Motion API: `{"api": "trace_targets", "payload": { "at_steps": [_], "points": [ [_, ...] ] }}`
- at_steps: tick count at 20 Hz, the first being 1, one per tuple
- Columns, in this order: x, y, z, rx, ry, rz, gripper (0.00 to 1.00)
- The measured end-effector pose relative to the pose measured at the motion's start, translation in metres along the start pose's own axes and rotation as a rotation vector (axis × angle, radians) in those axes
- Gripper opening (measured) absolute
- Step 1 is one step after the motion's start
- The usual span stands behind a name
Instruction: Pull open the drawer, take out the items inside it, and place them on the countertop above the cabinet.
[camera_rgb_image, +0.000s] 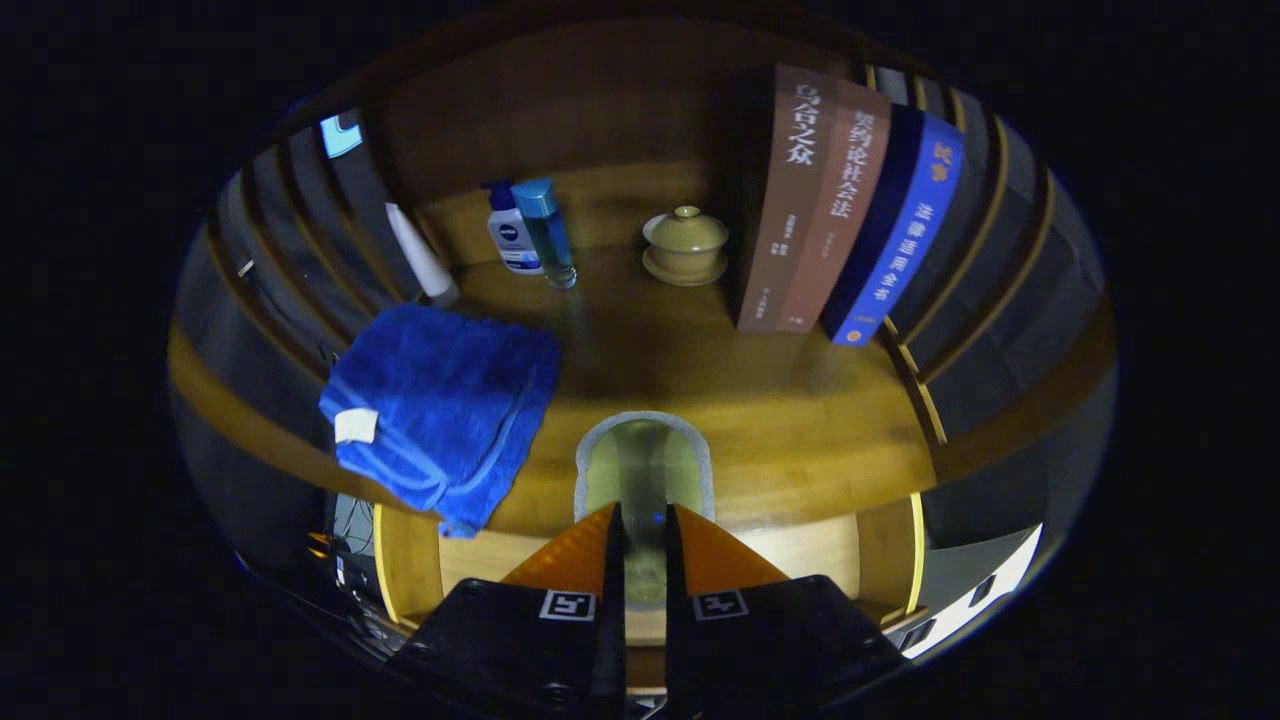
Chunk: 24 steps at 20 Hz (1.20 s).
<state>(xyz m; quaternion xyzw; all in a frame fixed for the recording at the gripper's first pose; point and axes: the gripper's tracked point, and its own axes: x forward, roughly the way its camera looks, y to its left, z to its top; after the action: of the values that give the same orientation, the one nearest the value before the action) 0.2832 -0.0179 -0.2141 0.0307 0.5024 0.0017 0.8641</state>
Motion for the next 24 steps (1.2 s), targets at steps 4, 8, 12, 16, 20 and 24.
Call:
{"api": "trace_targets", "payload": {
  "at_steps": [4, 8, 12, 16, 20, 24],
  "points": [
    [0.037, -0.004, 0.02, 0.012, 0.036, -0.024, 0.2],
    [0.054, -0.005, 0.035, 0.002, 0.038, -0.041, 0.2],
    [0.056, -0.002, 0.036, 0.007, 0.048, -0.038, 0.23],
    [0.053, 0.003, 0.034, 0.012, 0.051, -0.013, 0.41],
    [0.049, 0.0, 0.029, -0.017, 0.032, -0.025, 0.67],
    [0.037, 0.006, 0.03, -0.019, -0.004, -0.008, 0.93]
  ]
}}
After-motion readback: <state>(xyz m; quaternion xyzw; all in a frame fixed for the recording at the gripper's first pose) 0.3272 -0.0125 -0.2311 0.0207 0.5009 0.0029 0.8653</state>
